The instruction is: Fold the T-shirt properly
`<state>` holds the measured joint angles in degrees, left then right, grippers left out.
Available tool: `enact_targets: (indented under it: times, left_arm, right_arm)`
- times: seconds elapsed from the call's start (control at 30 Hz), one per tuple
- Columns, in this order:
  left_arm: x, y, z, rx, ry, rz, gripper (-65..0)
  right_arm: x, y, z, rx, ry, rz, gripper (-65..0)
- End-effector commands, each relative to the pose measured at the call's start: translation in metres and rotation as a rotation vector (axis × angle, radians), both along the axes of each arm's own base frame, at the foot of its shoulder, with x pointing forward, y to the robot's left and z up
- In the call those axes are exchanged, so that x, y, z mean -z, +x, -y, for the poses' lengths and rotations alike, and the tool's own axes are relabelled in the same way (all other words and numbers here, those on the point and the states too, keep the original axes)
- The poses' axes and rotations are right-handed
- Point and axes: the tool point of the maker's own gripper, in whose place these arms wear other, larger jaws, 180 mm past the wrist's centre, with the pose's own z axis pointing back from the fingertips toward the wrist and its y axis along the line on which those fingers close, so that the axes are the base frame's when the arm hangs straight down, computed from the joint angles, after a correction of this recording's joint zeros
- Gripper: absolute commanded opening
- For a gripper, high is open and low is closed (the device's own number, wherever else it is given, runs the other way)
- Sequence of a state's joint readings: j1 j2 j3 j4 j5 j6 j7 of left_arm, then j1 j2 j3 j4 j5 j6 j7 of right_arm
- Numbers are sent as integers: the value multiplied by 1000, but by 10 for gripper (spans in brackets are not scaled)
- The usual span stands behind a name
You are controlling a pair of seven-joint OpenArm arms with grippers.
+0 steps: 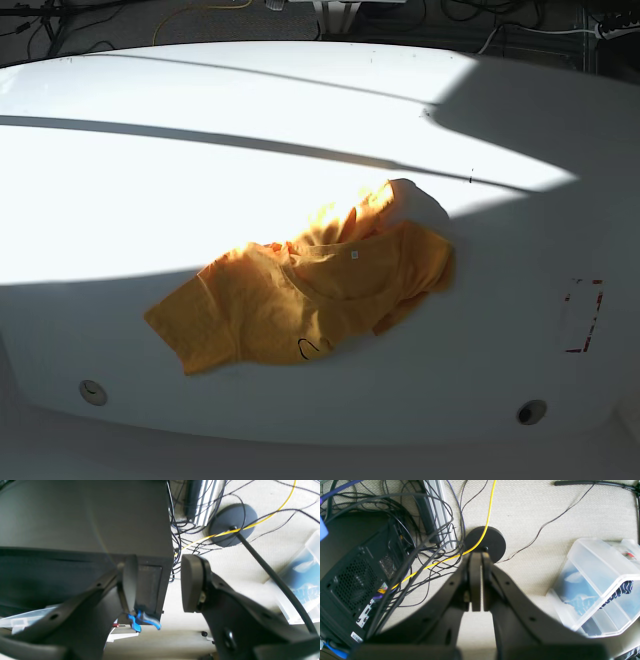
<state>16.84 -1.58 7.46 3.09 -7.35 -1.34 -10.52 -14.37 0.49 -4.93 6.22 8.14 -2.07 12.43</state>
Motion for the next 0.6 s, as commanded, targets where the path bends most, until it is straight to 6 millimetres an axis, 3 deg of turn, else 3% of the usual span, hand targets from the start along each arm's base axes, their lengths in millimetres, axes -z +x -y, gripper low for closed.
enact_targets:
  times: [0.0, 0.57]
  left_arm:
    - [-2, -11, 0, 3, -3, -19, -394]
    - [-3, -13, 0, 10, 0, -17, -391]
  right_arm:
    - [-2, -10, 3, 2, -6, -10, -650]
    - [-2, -12, 2, -1, -6, -14, -650]
